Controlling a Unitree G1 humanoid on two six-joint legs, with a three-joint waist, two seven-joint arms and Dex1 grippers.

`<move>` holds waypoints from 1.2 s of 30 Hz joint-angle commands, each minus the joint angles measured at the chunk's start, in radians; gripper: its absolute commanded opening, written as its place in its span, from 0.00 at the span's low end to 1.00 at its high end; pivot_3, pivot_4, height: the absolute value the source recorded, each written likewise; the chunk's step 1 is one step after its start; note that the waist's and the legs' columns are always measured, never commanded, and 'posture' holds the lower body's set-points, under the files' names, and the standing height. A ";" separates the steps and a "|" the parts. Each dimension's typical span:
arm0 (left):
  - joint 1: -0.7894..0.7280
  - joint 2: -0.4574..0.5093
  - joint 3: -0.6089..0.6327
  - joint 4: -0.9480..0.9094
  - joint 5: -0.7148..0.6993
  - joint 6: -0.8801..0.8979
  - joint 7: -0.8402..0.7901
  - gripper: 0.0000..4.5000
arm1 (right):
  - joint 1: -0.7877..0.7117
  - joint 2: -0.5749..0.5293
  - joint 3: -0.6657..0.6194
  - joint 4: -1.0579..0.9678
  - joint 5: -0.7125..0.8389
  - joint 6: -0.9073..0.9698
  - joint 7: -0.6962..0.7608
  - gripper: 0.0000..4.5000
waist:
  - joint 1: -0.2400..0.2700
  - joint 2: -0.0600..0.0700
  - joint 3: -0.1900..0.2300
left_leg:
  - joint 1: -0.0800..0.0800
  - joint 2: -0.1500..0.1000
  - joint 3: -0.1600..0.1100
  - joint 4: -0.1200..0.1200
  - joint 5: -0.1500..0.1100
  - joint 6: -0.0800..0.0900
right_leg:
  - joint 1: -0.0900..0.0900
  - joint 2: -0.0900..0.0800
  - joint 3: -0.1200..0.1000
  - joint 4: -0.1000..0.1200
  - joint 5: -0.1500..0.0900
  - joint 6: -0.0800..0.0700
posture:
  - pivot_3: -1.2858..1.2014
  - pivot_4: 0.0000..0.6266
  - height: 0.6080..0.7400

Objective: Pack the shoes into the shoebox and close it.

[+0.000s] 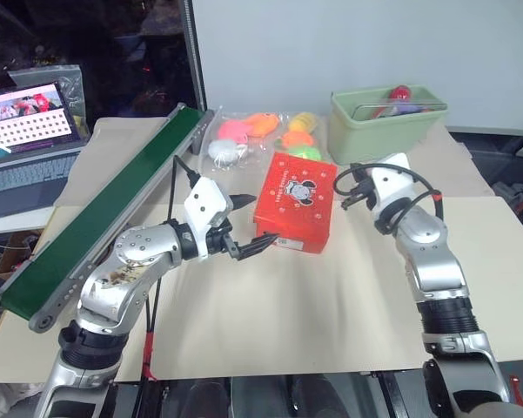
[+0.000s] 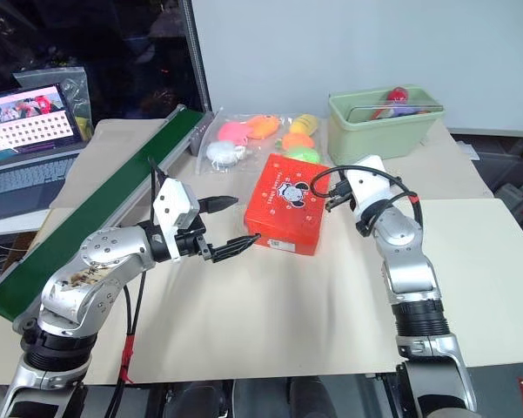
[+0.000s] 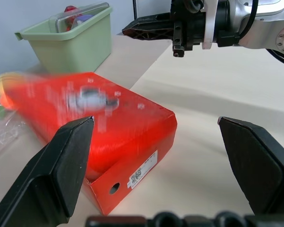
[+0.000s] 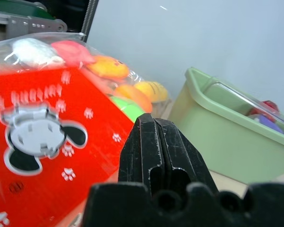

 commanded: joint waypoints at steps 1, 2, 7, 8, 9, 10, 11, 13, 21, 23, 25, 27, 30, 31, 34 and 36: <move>0.000 0.011 0.019 -0.002 0.001 -0.019 -0.002 1.00 | -0.102 0.096 -0.018 -0.013 0.123 0.139 0.026 0.00 | -0.006 0.000 0.000 | 0.000 0.000 0.000 0.000 0.000 0.000 | 0.000 0.000 0.000 0.000 0.000 0.000 | 0.52 0.24 0.92; 0.000 0.013 0.022 0.002 0.003 -0.020 -0.001 1.00 | -0.118 0.113 -0.020 0.002 0.133 0.174 0.026 0.00 | -0.006 0.000 0.000 | 0.001 0.001 0.000 0.000 0.000 0.000 | 0.000 0.000 0.000 0.001 0.000 0.000 | 0.52 0.24 0.92; 0.005 0.018 0.030 0.012 0.010 -0.028 0.004 1.00 | -0.206 0.172 -0.029 0.169 0.193 0.302 0.066 0.00 | 0.009 0.000 0.000 | -0.001 0.000 -0.001 0.000 0.000 0.000 | 0.000 -0.001 -0.002 0.000 0.000 0.000 | 0.52 0.24 0.92; 0.007 0.018 0.031 0.010 0.009 -0.028 0.006 1.00 | -0.238 0.170 -0.023 0.256 0.188 0.308 0.084 0.00 | 0.010 0.000 0.000 | -0.001 0.000 -0.001 0.000 0.000 0.000 | 0.000 -0.001 -0.003 0.000 0.000 0.000 | 0.52 0.24 0.92; 0.008 0.017 0.031 0.006 0.007 -0.027 0.009 1.00 | -0.267 0.161 -0.011 0.342 0.163 0.292 0.084 0.00 | 0.011 0.000 0.000 | -0.001 -0.001 -0.001 0.000 0.000 0.000 | 0.000 -0.002 -0.003 0.000 0.000 0.000 | 0.52 0.24 0.92; 0.009 0.016 0.031 0.003 0.007 -0.026 0.011 1.00 | -0.293 0.149 0.003 0.419 0.133 0.269 0.078 0.00 | 0.011 0.000 0.000 | -0.001 -0.001 -0.001 0.000 0.000 0.000 | 0.000 -0.002 -0.003 -0.001 0.000 0.000 | 0.52 0.24 0.92; 0.009 0.015 0.030 0.002 0.007 -0.026 0.013 1.00 | -0.311 0.142 0.011 0.472 0.115 0.251 0.075 0.00 | 0.010 0.000 0.000 | -0.001 -0.001 -0.001 0.000 0.000 0.000 | 0.000 -0.002 -0.003 -0.001 0.000 0.000 | 0.52 0.24 0.92; 0.011 0.018 0.031 0.001 0.009 -0.028 0.015 1.00 | -0.340 0.142 0.007 0.546 0.123 0.239 0.114 0.00 | 0.010 0.000 0.000 | -0.001 -0.001 -0.001 0.000 0.000 0.000 | 0.000 -0.002 -0.003 -0.001 0.000 0.000 | 0.52 0.24 0.92; 0.042 0.059 0.053 -0.006 0.027 -0.032 0.018 1.00 | -0.373 0.145 0.101 0.686 0.037 0.203 0.223 0.00 | -0.009 0.000 0.000 | 0.000 -0.001 -0.001 0.000 0.000 0.000 | 0.000 -0.001 -0.003 0.001 0.000 0.000 | 0.52 0.24 0.92; 0.045 0.060 0.053 -0.006 0.032 -0.033 0.020 1.00 | -0.364 0.147 0.111 0.673 0.029 0.209 0.241 0.00 | -0.010 -0.001 -0.001 | 0.001 -0.001 -0.001 0.000 0.000 0.000 | 0.002 -0.001 -0.003 0.000 0.000 0.000 | 0.52 0.24 0.92; 0.047 0.060 0.052 -0.004 0.038 -0.035 0.024 1.00 | -0.355 0.149 0.122 0.655 0.015 0.208 0.243 0.00 | -0.013 -0.001 -0.001 | 0.001 -0.001 -0.001 0.000 0.000 0.000 | 0.002 -0.002 -0.003 0.000 0.000 0.000 | 0.52 0.24 0.92; 0.046 0.056 0.052 -0.004 0.040 -0.034 0.028 1.00 | -0.356 0.150 0.107 0.636 0.014 0.209 0.225 0.00 | -0.016 -0.001 -0.001 | 0.001 -0.001 -0.001 0.000 0.000 0.000 | 0.001 -0.001 -0.003 0.001 0.000 0.000 | 0.52 0.24 0.92; 0.044 0.051 0.052 -0.001 0.048 -0.036 0.039 1.00 | -0.353 0.137 0.044 0.549 0.054 0.244 0.196 0.00 | -0.016 -0.001 -0.001 | 0.001 -0.001 -0.001 0.000 0.000 0.000 | 0.001 -0.001 -0.003 0.001 0.000 0.000 | 0.52 0.24 0.92; 0.046 0.051 0.054 0.001 0.052 -0.040 0.042 1.00 | -0.344 0.131 0.018 0.500 0.075 0.270 0.190 0.00 | -0.015 -0.001 -0.001 | 0.001 -0.001 -0.001 0.000 0.000 0.000 | 0.001 -0.001 -0.003 0.001 0.000 0.000 | 0.52 0.24 0.92; 0.054 0.054 0.057 0.008 0.065 -0.046 0.051 1.00 | -0.281 0.086 -0.078 0.296 0.150 0.410 0.173 0.00 | -0.007 -0.001 -0.001 | -0.001 -0.001 -0.002 0.000 0.000 0.000 | -0.001 -0.002 -0.003 0.001 0.000 0.000 | 0.52 0.24 0.92; 0.059 0.052 0.059 0.010 0.068 -0.047 0.056 1.00 | -0.224 0.046 -0.118 0.166 0.179 0.490 0.170 0.00 | 0.004 -0.001 -0.001 | -0.003 -0.001 -0.002 0.000 0.000 0.000 | -0.001 -0.002 -0.004 0.001 0.000 0.000 | 0.52 0.24 0.92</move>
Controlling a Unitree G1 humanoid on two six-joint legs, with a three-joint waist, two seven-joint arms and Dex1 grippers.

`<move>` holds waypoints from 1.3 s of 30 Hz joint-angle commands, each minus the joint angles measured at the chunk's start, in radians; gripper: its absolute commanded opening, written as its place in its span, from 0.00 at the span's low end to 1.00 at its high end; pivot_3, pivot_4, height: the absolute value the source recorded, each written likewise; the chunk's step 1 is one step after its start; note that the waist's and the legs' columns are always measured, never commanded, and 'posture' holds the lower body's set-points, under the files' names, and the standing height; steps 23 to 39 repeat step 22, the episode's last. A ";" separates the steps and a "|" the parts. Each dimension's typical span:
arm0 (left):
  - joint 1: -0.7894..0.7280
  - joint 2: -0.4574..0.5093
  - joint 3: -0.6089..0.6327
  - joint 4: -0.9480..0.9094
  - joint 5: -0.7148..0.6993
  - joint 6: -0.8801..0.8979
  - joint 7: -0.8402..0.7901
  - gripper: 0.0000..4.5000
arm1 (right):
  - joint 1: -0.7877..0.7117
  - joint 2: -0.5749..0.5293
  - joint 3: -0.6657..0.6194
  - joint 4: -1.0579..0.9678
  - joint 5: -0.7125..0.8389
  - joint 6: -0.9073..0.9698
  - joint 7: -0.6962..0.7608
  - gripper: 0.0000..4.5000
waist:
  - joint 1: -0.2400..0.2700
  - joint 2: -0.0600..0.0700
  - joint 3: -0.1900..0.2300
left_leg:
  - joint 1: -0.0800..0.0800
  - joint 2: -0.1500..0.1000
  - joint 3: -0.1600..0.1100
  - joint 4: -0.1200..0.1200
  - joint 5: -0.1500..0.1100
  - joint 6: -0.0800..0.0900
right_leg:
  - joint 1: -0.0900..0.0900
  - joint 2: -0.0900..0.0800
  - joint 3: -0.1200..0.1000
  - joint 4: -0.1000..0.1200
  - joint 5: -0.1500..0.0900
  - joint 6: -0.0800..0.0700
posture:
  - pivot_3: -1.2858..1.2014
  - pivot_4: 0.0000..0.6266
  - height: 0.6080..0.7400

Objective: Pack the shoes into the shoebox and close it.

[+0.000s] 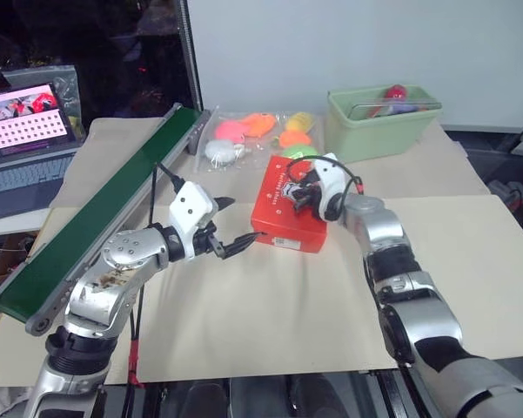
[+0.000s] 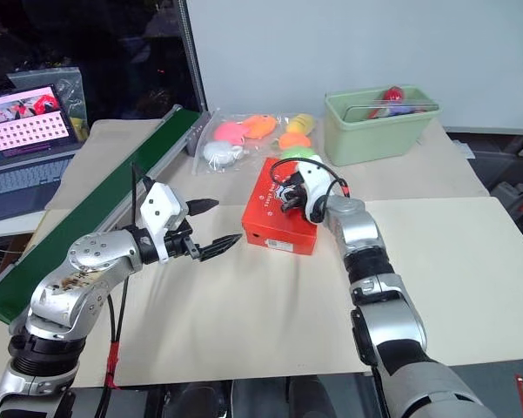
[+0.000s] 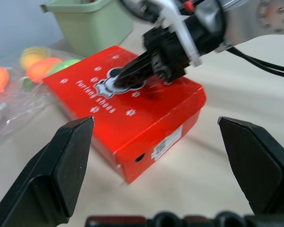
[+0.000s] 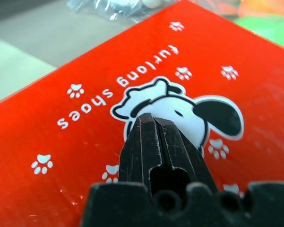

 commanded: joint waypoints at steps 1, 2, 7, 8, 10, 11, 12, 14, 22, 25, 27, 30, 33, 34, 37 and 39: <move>0.006 -0.002 0.026 -0.014 0.009 -0.029 0.016 1.00 | 0.065 -0.081 -0.098 -0.258 0.068 0.137 -0.019 0.00 | 0.009 0.000 0.000 | -0.001 0.000 0.000 0.000 0.000 0.000 | 0.000 0.000 0.000 0.000 0.000 0.000 | 0.52 0.24 0.92; 0.006 -0.005 0.025 -0.010 0.012 -0.032 0.018 1.00 | 0.087 -0.097 -0.108 -0.301 0.076 0.162 -0.022 0.00 | 0.014 0.000 0.000 | -0.001 0.000 0.000 0.000 0.000 0.000 | 0.000 -0.001 0.000 0.000 0.000 0.000 | 0.52 0.24 0.92; 0.003 -0.025 0.019 0.014 0.027 -0.050 0.030 1.00 | 0.182 -0.153 -0.142 -0.439 0.087 0.233 -0.061 0.00 | 0.012 0.000 0.000 | 0.001 -0.001 0.000 0.000 0.000 0.000 | 0.001 0.000 -0.001 -0.002 0.000 0.000 | 0.52 0.24 0.92; 0.001 -0.032 0.021 0.020 0.029 -0.054 0.037 1.00 | 0.199 -0.158 -0.141 -0.455 0.084 0.237 -0.067 0.00 | 0.009 0.000 0.000 | 0.001 0.000 0.000 0.000 0.000 0.000 | 0.001 0.000 0.000 -0.001 0.000 0.000 | 0.52 0.24 0.92; -0.005 -0.047 0.028 0.038 0.038 -0.061 0.056 1.00 | 0.230 -0.164 -0.137 -0.478 0.070 0.239 -0.090 0.00 | 0.007 0.000 0.000 | 0.001 0.000 0.001 0.000 0.000 0.000 | 0.001 0.000 0.000 -0.001 0.000 0.000 | 0.52 0.24 0.92; -0.007 -0.050 0.030 0.045 0.041 -0.065 0.060 1.00 | 0.238 -0.165 -0.135 -0.483 0.065 0.238 -0.100 0.00 | 0.006 0.000 0.000 | 0.002 0.000 0.001 0.000 0.000 0.000 | 0.001 0.000 0.001 -0.002 0.000 0.000 | 0.52 0.24 0.92; -0.009 -0.055 0.033 0.050 0.041 -0.064 0.064 1.00 | 0.247 -0.170 -0.126 -0.490 0.057 0.232 -0.106 0.00 | 0.006 0.000 0.000 | 0.001 0.000 0.001 0.000 0.000 0.000 | 0.001 0.000 0.001 -0.002 0.000 0.000 | 0.52 0.24 0.92; -0.022 -0.072 0.048 0.073 0.038 -0.058 0.085 1.00 | 0.264 -0.169 -0.108 -0.501 0.045 0.222 -0.117 0.00 | 0.009 0.000 0.000 | 0.001 0.000 0.001 0.000 0.000 0.000 | 0.001 0.000 0.001 -0.002 0.000 0.000 | 0.52 0.24 0.92; -0.034 -0.094 0.067 0.108 0.067 -0.071 0.138 1.00 | 0.294 -0.164 -0.099 -0.532 0.044 0.219 -0.154 0.00 | 0.011 0.000 0.000 | 0.001 -0.001 0.001 0.000 0.000 0.000 | 0.001 0.000 0.001 -0.002 0.000 0.000 | 0.52 0.24 0.92; -0.034 -0.094 0.067 0.108 0.067 -0.071 0.138 1.00 | 0.294 -0.164 -0.099 -0.532 0.044 0.219 -0.154 0.00 | 0.011 0.000 0.000 | 0.001 -0.001 0.001 0.000 0.000 0.000 | 0.001 0.000 0.001 -0.002 0.000 0.000 | 0.52 0.24 0.92; -0.034 -0.094 0.067 0.108 0.067 -0.071 0.138 1.00 | 0.294 -0.164 -0.099 -0.532 0.044 0.219 -0.154 0.00 | 0.011 0.000 0.000 | 0.001 -0.001 0.001 0.000 0.000 0.000 | 0.001 0.000 0.001 -0.002 0.000 0.000 | 0.52 0.24 0.92; -0.034 -0.094 0.067 0.108 0.067 -0.071 0.138 1.00 | 0.294 -0.164 -0.099 -0.532 0.044 0.219 -0.154 0.00 | 0.011 0.000 0.000 | 0.001 -0.001 0.001 0.000 0.000 0.000 | 0.001 0.000 0.001 -0.002 0.000 0.000 | 0.52 0.24 0.92; -0.034 -0.094 0.067 0.108 0.067 -0.071 0.138 1.00 | 0.294 -0.164 -0.099 -0.532 0.044 0.219 -0.154 0.00 | 0.011 0.000 0.000 | 0.001 -0.001 0.001 0.000 0.000 0.000 | 0.001 0.000 0.001 -0.002 0.000 0.000 | 0.52 0.24 0.92; -0.034 -0.094 0.067 0.108 0.067 -0.071 0.138 1.00 | 0.294 -0.164 -0.099 -0.532 0.044 0.219 -0.154 0.00 | 0.011 0.000 0.000 | 0.001 -0.001 0.001 0.000 0.000 0.000 | 0.001 0.000 0.001 -0.002 0.000 0.000 | 0.52 0.24 0.92; -0.034 -0.094 0.067 0.108 0.067 -0.071 0.138 1.00 | 0.294 -0.164 -0.099 -0.532 0.044 0.219 -0.154 0.00 | 0.011 0.000 0.000 | 0.001 -0.001 0.001 0.000 0.000 0.000 | 0.001 0.000 0.001 -0.002 0.000 0.000 | 0.52 0.24 0.92; -0.034 -0.094 0.067 0.108 0.067 -0.071 0.138 1.00 | 0.294 -0.164 -0.099 -0.532 0.044 0.219 -0.154 0.00 | 0.011 0.000 0.000 | 0.001 -0.001 0.001 0.000 0.000 0.000 | 0.001 0.000 0.001 -0.002 0.000 0.000 | 0.52 0.24 0.92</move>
